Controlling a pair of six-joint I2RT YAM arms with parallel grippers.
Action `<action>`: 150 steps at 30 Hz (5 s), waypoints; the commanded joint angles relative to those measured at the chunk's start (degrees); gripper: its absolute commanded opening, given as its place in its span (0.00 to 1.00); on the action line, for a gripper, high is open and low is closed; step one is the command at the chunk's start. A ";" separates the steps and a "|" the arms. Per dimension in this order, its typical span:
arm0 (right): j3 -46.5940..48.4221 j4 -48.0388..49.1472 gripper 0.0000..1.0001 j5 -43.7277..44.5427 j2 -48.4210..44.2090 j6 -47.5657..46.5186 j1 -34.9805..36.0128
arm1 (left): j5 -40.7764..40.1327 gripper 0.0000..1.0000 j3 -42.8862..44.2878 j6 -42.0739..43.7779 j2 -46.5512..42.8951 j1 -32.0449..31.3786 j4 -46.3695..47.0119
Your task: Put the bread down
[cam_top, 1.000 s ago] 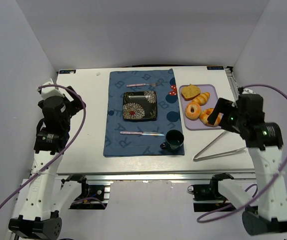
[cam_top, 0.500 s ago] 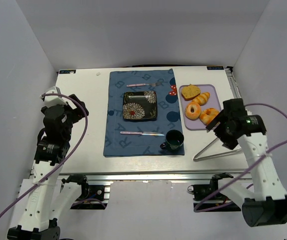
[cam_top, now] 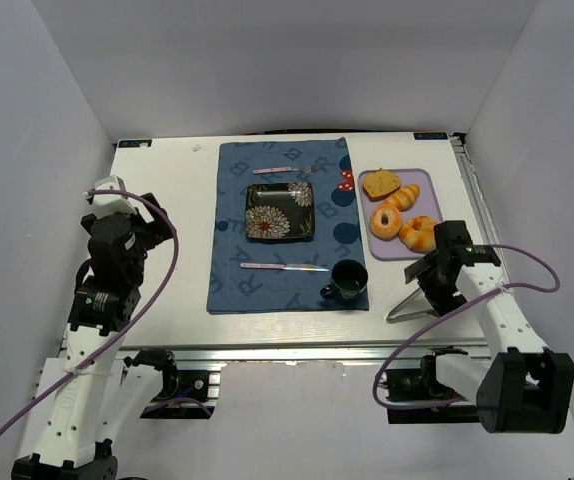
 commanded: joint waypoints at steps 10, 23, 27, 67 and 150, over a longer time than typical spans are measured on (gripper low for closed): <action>-1.14 11.92 0.89 0.75 8.42 -2.91 -5.82 | -0.50 0.98 2.01 1.68 6.45 -0.22 -2.37; -3.51 12.53 0.89 0.49 10.18 -2.12 -5.90 | 2.05 0.98 3.33 2.12 9.62 -0.22 -3.60; -4.83 14.02 0.89 0.92 10.70 -2.12 -5.90 | 2.14 0.98 3.68 2.39 10.59 -0.22 -4.22; -3.08 12.52 0.89 2.41 9.82 -1.76 -5.90 | 3.02 0.98 3.07 2.56 11.03 -0.22 -4.92; 32.00 5.05 0.50 -21.67 22.30 -48.70 -5.03 | 7.85 0.98 2.01 1.42 10.86 -0.39 -1.49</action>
